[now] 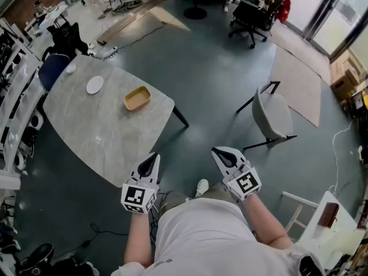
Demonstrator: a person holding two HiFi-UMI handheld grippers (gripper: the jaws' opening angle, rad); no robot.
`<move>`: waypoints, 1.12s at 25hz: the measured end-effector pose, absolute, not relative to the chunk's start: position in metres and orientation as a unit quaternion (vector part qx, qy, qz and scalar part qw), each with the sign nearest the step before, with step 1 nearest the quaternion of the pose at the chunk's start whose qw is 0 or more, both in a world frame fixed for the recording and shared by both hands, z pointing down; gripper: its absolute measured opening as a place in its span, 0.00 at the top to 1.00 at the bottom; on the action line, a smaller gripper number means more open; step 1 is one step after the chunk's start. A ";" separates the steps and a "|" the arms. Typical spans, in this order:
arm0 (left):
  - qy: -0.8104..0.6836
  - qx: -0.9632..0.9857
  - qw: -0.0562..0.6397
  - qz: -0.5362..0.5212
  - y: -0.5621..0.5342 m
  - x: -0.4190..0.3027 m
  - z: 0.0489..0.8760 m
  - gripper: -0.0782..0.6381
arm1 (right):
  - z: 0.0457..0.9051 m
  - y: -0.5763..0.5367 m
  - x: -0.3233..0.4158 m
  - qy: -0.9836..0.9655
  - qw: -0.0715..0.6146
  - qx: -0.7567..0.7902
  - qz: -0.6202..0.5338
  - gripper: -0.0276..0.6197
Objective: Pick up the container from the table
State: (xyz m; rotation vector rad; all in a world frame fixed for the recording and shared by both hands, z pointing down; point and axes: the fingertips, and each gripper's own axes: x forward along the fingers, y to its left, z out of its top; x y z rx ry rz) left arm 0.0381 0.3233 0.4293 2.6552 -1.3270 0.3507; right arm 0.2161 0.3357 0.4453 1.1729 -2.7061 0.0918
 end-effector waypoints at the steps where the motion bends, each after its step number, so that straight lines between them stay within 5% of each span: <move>1: -0.444 0.885 0.077 0.117 0.321 0.045 0.430 0.89 | 0.446 0.333 0.222 -0.914 0.093 0.395 0.031 0.94; 12: -0.446 0.879 0.084 0.144 0.304 0.110 0.440 0.89 | 0.459 0.309 0.283 -0.917 0.062 0.390 0.064 0.94; 28: -0.430 0.884 0.106 0.145 0.165 0.092 0.475 0.89 | 0.488 0.181 0.261 -0.910 0.095 0.395 0.086 0.94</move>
